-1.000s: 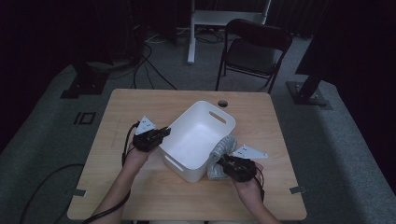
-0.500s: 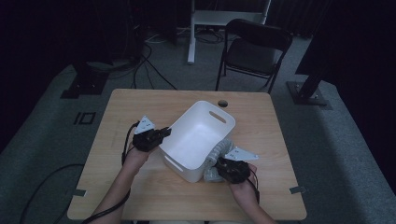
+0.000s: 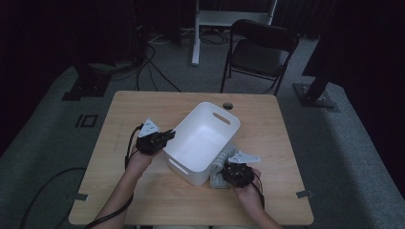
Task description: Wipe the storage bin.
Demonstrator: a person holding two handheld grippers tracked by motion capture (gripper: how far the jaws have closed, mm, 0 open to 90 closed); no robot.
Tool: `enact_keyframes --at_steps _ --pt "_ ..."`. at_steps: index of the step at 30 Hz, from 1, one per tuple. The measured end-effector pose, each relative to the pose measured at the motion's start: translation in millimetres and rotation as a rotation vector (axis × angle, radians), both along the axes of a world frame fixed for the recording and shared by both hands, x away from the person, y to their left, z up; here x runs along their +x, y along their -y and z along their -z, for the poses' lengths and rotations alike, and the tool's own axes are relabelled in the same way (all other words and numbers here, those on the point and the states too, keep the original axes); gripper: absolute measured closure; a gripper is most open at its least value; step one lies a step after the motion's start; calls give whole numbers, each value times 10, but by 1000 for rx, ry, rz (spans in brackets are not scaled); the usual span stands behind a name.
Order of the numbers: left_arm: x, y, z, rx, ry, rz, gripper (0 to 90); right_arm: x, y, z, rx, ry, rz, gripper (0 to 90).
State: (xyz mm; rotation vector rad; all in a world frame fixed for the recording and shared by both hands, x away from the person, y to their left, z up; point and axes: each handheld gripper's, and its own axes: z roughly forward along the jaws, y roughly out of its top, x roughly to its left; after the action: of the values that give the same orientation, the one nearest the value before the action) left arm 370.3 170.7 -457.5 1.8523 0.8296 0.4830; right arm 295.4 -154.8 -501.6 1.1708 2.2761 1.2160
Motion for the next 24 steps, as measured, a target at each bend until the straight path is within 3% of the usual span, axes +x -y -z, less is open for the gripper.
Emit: enact_keyframes --at_steps 9,12,14,17,22,24 --pt "-3 5 -3 7 1 -6 843 117 -2 221 -43 -74 15 752" --pt "-8 14 -4 13 8 -23 845 113 1 180 -46 -78 13 753" --pt "-10 15 -3 13 5 -34 846 90 26 114 -13 -73 10 753" --pt "-13 22 -4 12 5 -44 847 -3 52 -72 43 -19 -9 753" --pt "-14 26 -6 11 1 -52 849 -239 23 -405 120 109 -67 753" --pt "-10 20 -2 2 -3 -50 850 -304 -33 -452 107 142 -90 751"
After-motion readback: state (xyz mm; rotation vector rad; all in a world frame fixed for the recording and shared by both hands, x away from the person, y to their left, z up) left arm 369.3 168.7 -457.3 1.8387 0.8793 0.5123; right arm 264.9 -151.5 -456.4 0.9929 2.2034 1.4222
